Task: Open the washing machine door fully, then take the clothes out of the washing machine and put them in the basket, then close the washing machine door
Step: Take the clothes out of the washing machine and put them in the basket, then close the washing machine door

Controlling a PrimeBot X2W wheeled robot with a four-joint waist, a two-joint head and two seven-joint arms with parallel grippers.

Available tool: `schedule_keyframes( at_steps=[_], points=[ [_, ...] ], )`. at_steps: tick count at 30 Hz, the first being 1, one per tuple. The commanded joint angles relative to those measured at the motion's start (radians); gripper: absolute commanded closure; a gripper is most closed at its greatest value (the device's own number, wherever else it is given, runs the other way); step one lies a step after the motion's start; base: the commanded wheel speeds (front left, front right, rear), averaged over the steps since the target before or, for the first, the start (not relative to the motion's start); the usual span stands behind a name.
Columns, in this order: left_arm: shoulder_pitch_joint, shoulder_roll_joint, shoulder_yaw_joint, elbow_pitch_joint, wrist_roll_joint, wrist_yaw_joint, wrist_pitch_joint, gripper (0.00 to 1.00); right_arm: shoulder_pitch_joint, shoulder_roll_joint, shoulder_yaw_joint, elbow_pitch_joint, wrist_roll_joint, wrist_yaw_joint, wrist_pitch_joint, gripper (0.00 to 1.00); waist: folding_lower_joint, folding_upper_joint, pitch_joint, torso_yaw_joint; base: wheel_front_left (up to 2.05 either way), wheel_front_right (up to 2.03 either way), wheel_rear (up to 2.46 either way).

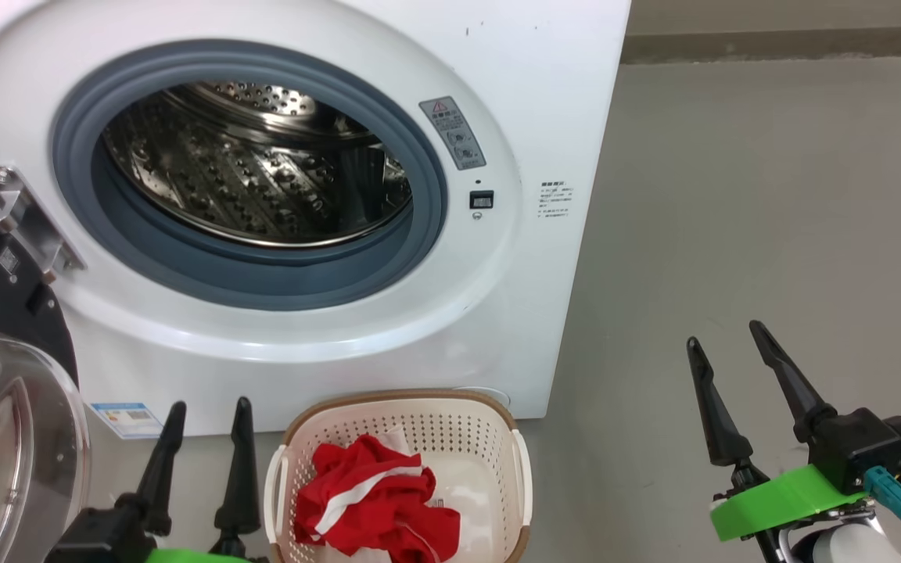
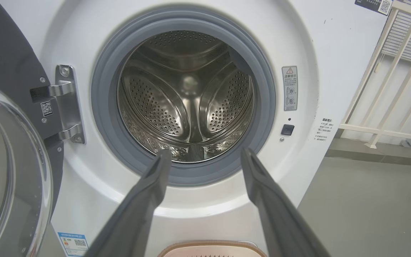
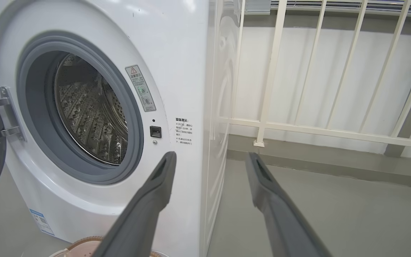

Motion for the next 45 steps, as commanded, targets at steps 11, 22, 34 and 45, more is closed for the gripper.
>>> schedule_keyframes(
  at_steps=[11,22,34,45],
  points=[
    [0.03,0.014,0.035,-0.036,0.002,0.013,-0.008,0.0,0.019,-0.003,0.027,-0.042,0.002,0.005,-0.006,0.0,-0.0001,0.0,-0.027,-0.011,0.0,0.0,0.0],
    [0.034,0.014,0.038,-0.038,0.017,0.028,-0.008,0.0,0.026,-0.003,0.031,-0.039,0.002,0.005,-0.006,0.0,-0.0001,0.0,-0.032,-0.009,-0.15,0.15,0.0],
    [0.038,0.014,0.025,-0.04,0.014,0.027,-0.008,0.0,0.028,-0.003,0.032,-0.034,0.0,0.005,-0.006,0.0,-0.0001,0.0,-0.031,-0.008,-1.53,1.53,0.0],
    [0.038,0.015,0.019,-0.06,0.028,0.014,-0.008,0.0,0.021,-0.003,0.032,-0.027,0.004,0.005,-0.006,0.0,-0.0001,0.0,-0.022,-0.004,-1.3,1.3,0.0]
  ],
)
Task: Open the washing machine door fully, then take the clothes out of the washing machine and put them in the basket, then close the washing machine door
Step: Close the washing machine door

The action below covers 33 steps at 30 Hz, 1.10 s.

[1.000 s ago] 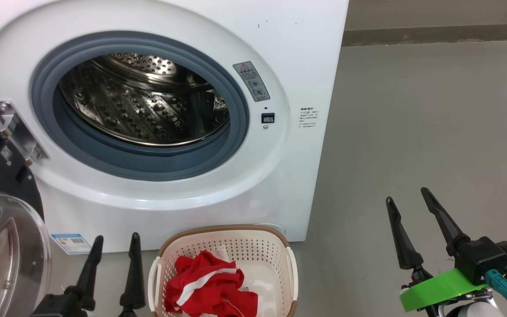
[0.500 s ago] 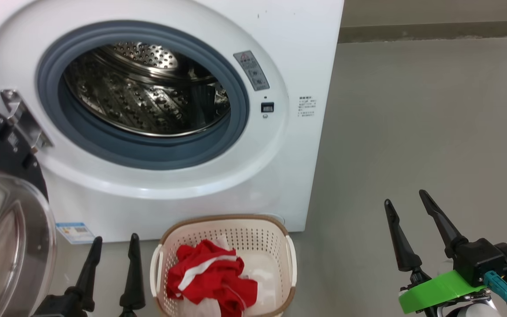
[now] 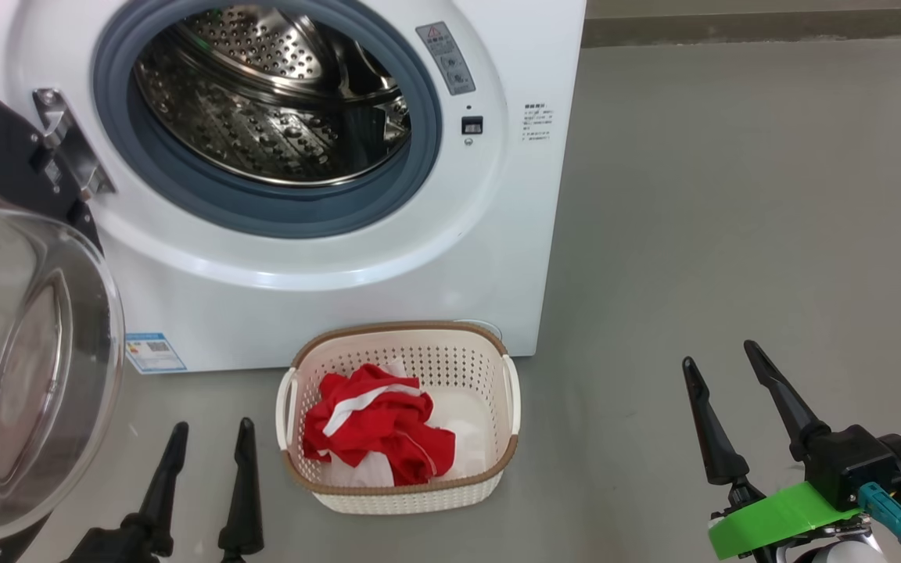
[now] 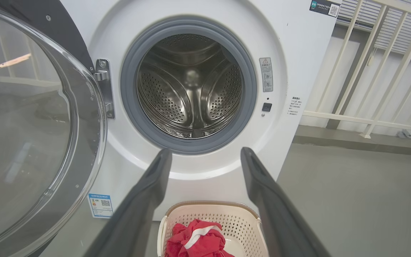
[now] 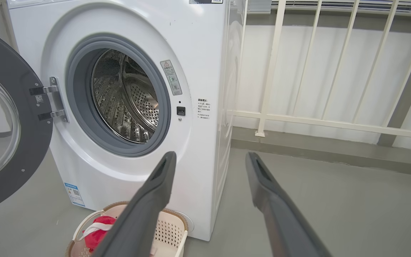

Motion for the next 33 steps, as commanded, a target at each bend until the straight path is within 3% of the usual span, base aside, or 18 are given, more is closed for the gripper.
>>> schedule_keyframes(
  at_steps=[1,20,33],
  points=[
    [-0.021,0.012,0.029,-0.034,0.008,-0.012,-0.008,0.0,-0.021,-0.004,0.022,-0.022,0.004,0.005,-0.006,0.0,0.0,0.0,0.001,0.001,-0.49,0.49,0.0],
    [-0.032,0.011,0.033,-0.042,0.009,0.014,-0.008,0.0,-0.026,-0.004,0.019,-0.023,0.005,0.005,-0.006,0.0,0.0,0.0,0.014,0.028,-0.03,0.03,0.0],
    [-0.024,0.011,0.026,-0.068,0.027,0.068,-0.008,0.0,-0.057,-0.004,0.037,-0.026,-0.003,0.005,-0.006,0.0,0.0,0.0,0.006,0.13,0.0,0.0,0.0]
  ],
)
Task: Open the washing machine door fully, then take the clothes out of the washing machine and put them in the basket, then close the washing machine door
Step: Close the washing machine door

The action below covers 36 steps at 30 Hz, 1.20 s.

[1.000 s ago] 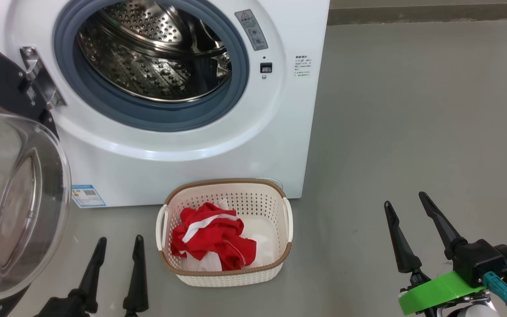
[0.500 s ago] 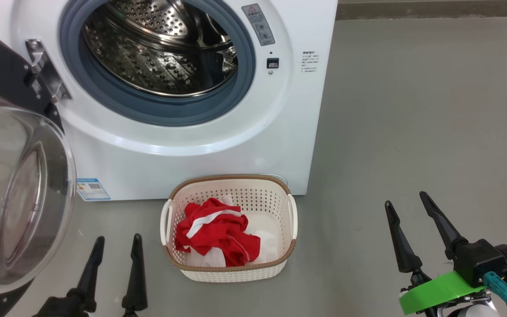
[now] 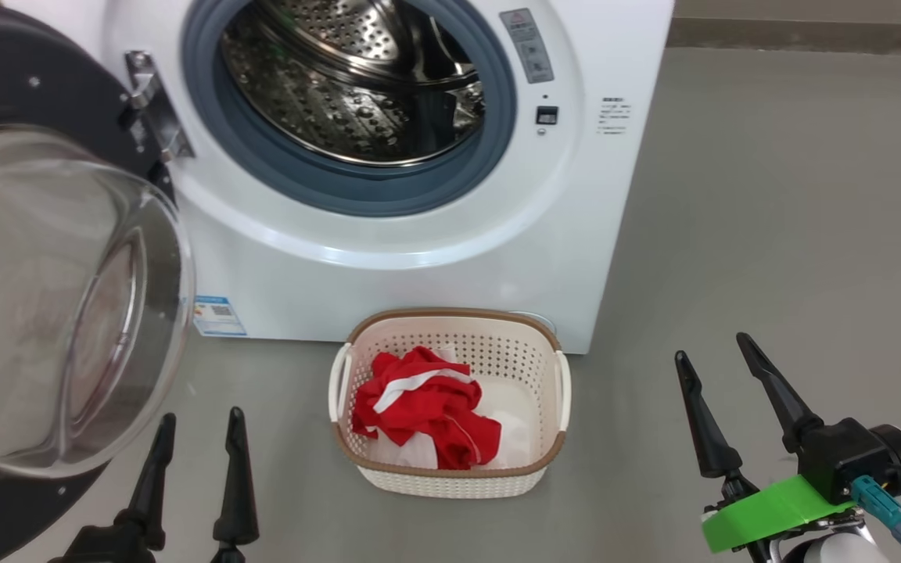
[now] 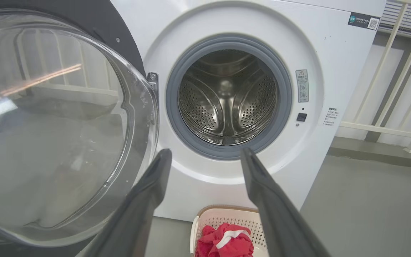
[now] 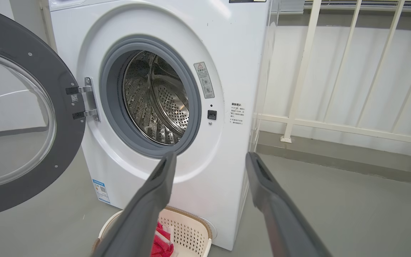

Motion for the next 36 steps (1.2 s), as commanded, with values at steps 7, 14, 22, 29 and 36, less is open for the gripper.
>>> schedule_keyframes(
  at_steps=[7,14,22,29,36],
  points=[
    [-0.011,0.011,0.018,-0.075,0.015,0.032,0.004,0.0,-0.049,-0.004,0.051,-0.027,0.004,0.005,-0.006,0.0,0.0001,-0.0001,-0.008,0.108,0.0,0.0,0.0],
    [0.007,0.012,0.017,-0.115,0.017,0.052,0.012,0.0,-0.045,-0.004,0.07,-0.024,-0.003,0.005,-0.006,0.0,0.0001,-0.0001,-0.017,0.2,0.0,0.0,0.0],
    [0.016,0.02,0.02,-0.127,0.02,0.063,0.011,0.0,-0.041,-0.004,0.087,-0.021,-0.006,0.005,-0.006,0.0,0.0001,-0.0001,-0.03,0.292,0.0,0.0,0.0],
    [0.024,0.021,0.012,-0.156,0.027,0.077,0.013,0.0,-0.04,-0.004,0.102,-0.019,-0.005,0.005,-0.006,0.0,0.0001,-0.0001,-0.036,0.37,0.0,0.0,0.0],
    [0.042,0.031,0.027,-0.196,0.028,0.096,0.016,0.0,-0.063,-0.004,0.13,-0.015,-0.005,0.005,-0.006,0.0,0.0001,-0.0001,-0.028,0.405,0.0,0.0,0.0]
  ],
)
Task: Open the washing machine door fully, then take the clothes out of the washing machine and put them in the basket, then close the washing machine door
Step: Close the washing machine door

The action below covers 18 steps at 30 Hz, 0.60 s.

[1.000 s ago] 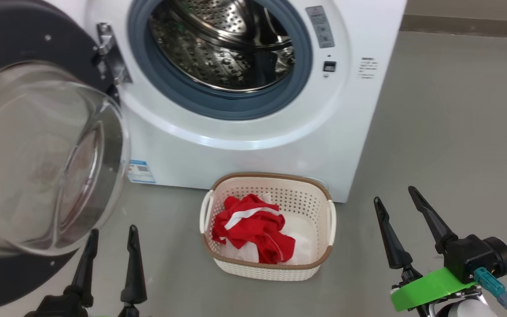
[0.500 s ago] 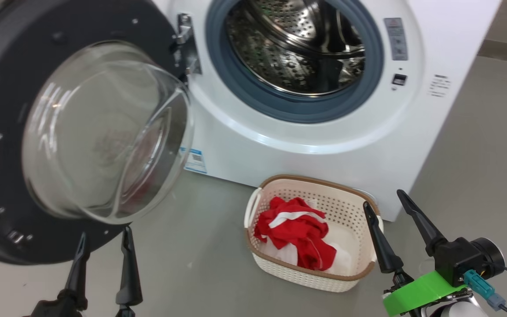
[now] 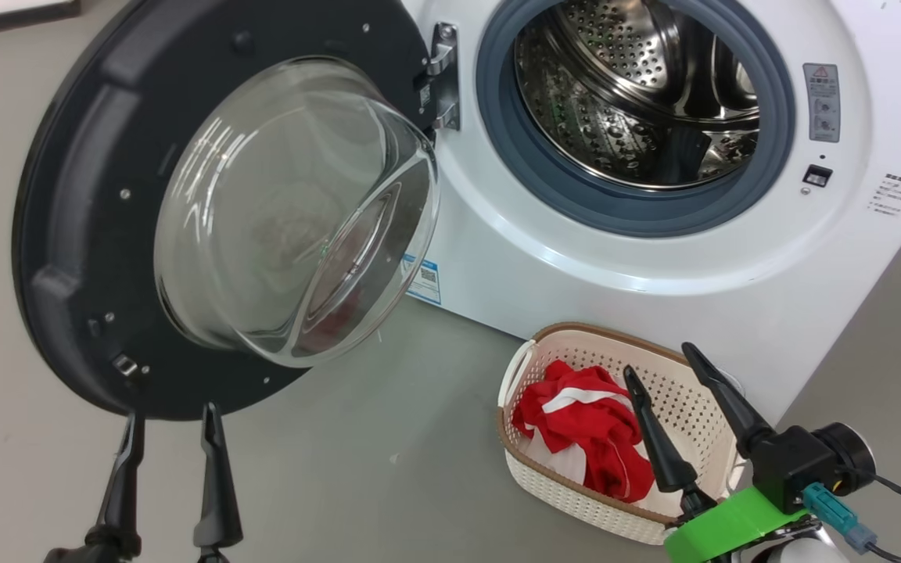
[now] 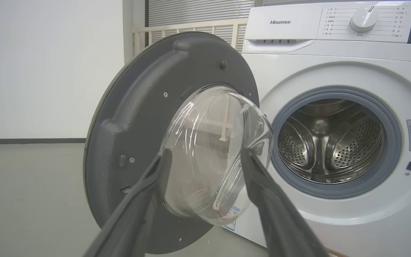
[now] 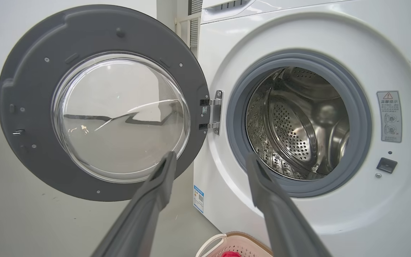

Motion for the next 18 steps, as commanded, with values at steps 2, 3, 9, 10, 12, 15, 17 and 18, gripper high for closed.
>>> schedule_keyframes(
  at_steps=[2,3,9,10,12,15,17,18],
  points=[
    [-0.004,0.013,0.035,-0.037,0.007,0.011,0.0,0.0,-0.059,-0.004,0.032,-0.016,0.001,0.005,-0.006,0.0,0.0001,0.0,0.008,0.008,0.0,0.0,0.0],
    [0.0,0.013,0.036,-0.04,0.006,0.014,-0.001,0.0,-0.063,-0.004,0.037,-0.013,0.001,0.005,-0.006,0.0,0.0001,0.0,0.009,0.009,0.0,0.0,0.0],
    [0.016,0.011,0.041,-0.055,0.003,0.03,-0.004,0.0,-0.077,-0.004,0.059,0.0,0.006,0.005,-0.006,0.0,0.0001,0.0,0.016,0.013,0.0,0.0,0.0],
    [0.018,0.011,0.041,-0.056,0.002,0.031,-0.004,0.0,-0.079,-0.004,0.06,0.002,0.005,0.005,-0.006,0.0,0.0001,0.0,0.016,0.013,0.0,0.0,0.0],
    [0.02,0.011,0.042,-0.058,0.001,0.034,-0.006,0.0,-0.082,-0.004,0.062,0.006,0.005,0.005,-0.006,0.0,0.0001,0.0,0.017,0.013,0.0,0.0,0.0],
    [0.022,0.01,0.043,-0.059,-0.001,0.037,-0.008,0.0,-0.086,-0.004,0.064,0.01,0.004,0.005,-0.006,0.0,0.0001,0.0,0.017,0.013,0.0,0.0,0.0],
    [0.021,0.014,0.043,-0.058,0.004,0.038,-0.009,0.0,-0.087,-0.004,0.063,0.011,0.004,0.005,-0.006,0.0,0.0001,0.0,0.016,0.012,0.0,0.0,0.0],
    [0.021,0.016,0.042,-0.057,0.007,0.038,-0.01,0.0,-0.087,-0.004,0.062,0.012,0.005,0.005,-0.006,0.0,0.0001,0.0,0.016,0.011,0.0,0.0,0.0]
  ],
)
